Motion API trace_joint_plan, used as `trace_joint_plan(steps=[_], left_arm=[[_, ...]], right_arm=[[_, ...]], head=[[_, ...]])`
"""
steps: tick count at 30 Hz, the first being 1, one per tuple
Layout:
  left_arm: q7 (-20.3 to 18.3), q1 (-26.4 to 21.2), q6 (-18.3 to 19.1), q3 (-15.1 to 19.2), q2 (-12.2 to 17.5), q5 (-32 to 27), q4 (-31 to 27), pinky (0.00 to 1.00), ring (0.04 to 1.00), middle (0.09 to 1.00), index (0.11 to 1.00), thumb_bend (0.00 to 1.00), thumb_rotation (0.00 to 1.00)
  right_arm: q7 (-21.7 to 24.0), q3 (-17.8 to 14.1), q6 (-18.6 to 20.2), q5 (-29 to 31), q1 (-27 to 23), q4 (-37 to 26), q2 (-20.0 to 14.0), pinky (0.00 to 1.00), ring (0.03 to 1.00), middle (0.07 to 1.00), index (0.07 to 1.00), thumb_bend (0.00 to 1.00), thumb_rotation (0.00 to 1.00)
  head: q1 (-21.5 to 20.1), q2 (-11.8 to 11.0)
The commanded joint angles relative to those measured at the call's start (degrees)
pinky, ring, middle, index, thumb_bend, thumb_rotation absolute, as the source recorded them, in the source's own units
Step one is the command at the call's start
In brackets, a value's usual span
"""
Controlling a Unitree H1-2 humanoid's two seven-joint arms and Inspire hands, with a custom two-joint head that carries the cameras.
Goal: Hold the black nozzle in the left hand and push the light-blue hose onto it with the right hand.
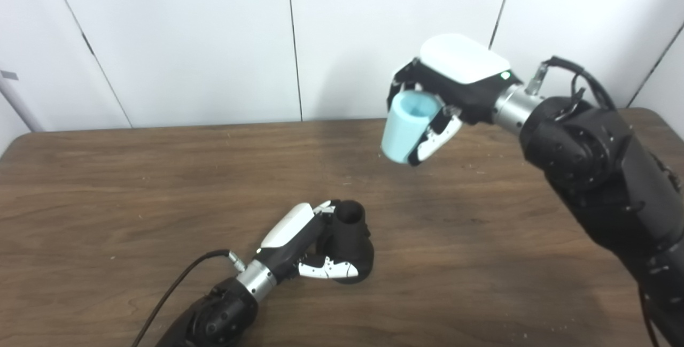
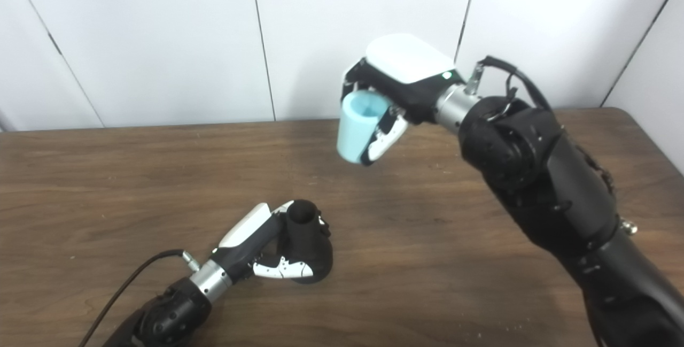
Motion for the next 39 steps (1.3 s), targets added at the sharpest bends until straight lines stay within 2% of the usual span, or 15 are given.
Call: trace_joint_plan(steps=[1, 5, 8, 12, 16, 19, 22, 28, 35, 39], left_arm=[[-7.15, 3.89, 5.83, -3.78, 0.18, 2.76, 3.20, 0.82, 0.803, 0.701, 0.425, 0.43, 0.52], [-7.08, 3.88, 5.83, -3.88, -0.01, 2.98, 3.28, 0.79, 0.786, 0.696, 0.436, 0.44, 0.52], [-7.07, 3.82, 5.80, -4.01, -0.10, 3.18, 3.33, 0.80, 0.782, 0.697, 0.439, 0.44, 0.52], [-7.23, 3.82, 6.03, -4.24, -0.21, 3.44, 2.99, 0.83, 0.793, 0.705, 0.445, 0.43, 0.52], [-7.33, 3.71, 6.25, -4.36, -0.19, 3.36, 2.84, 0.84, 0.794, 0.704, 0.430, 0.43, 0.52], [-7.40, 3.62, 6.39, -4.45, -0.27, 3.25, 2.77, 0.84, 0.794, 0.704, 0.435, 0.43, 0.52], [-7.45, 3.58, 6.59, -4.53, -0.30, 3.30, 2.69, 0.82, 0.794, 0.704, 0.458, 0.43, 0.52], [-7.51, 3.52, 6.72, -4.62, -0.25, 3.38, 2.64, 0.87, 0.799, 0.704, 0.462, 0.43, 0.52], [-7.64, 3.62, 7.09, -4.58, -0.12, 3.28, 2.19, 0.84, 0.796, 0.704, 0.466, 0.43, 0.52], [-7.62, 3.65, 7.14, -4.56, -0.13, 3.19, 2.13, 0.81, 0.795, 0.703, 0.457, 0.43, 0.52]], right_arm=[[0.15, -0.16, -2.10, -0.44, -1.80, -2.93, 1.10, 0.19, 0.279, 0.428, 0.512, 0.53, 0.00], [2.35, 0.57, -2.80, -0.30, -1.63, -3.96, 2.81, 0.14, 0.229, 0.405, 0.506, 0.52, 0.00], [5.29, 1.44, -2.14, -0.59, -2.13, -4.32, 3.99, 0.14, 0.240, 0.403, 0.501, 0.53, 0.00], [9.83, 3.11, -0.36, -1.16, -3.03, -4.26, 5.86, 0.22, 0.324, 0.416, 0.509, 0.53, 0.00], [11.93, 2.88, 0.04, -0.67, -3.37, -4.06, 6.81, 0.30, 0.404, 0.464, 0.498, 0.53, 0.00], [12.56, 2.24, -0.10, -0.38, -3.70, -3.50, 6.92, 0.33, 0.414, 0.470, 0.497, 0.53, 0.00], [12.79, 1.83, -0.10, -0.70, -3.80, -3.24, 6.85, 0.30, 0.382, 0.455, 0.508, 0.53, 0.00], [13.16, 1.84, 0.39, -2.06, -3.00, -3.17, 7.07, 0.26, 0.357, 0.445, 0.513, 0.53, 0.00], [12.33, 1.84, -0.35, -1.67, -1.31, -2.54, 7.36, 0.26, 0.367, 0.452, 0.509, 0.53, 0.00], [11.90, 1.57, -0.73, -1.04, 0.11, -2.19, 7.25, 0.23, 0.325, 0.427, 0.514, 0.53, 0.00]], head=[[0.06, 0.12], [0.13, 0.20], [0.29, 0.47], [0.55, 0.73], [0.52, 0.79], [0.68, 0.80], [0.74, 0.76], [0.66, 0.92], [0.62, 0.97], [0.68, 1.03]])
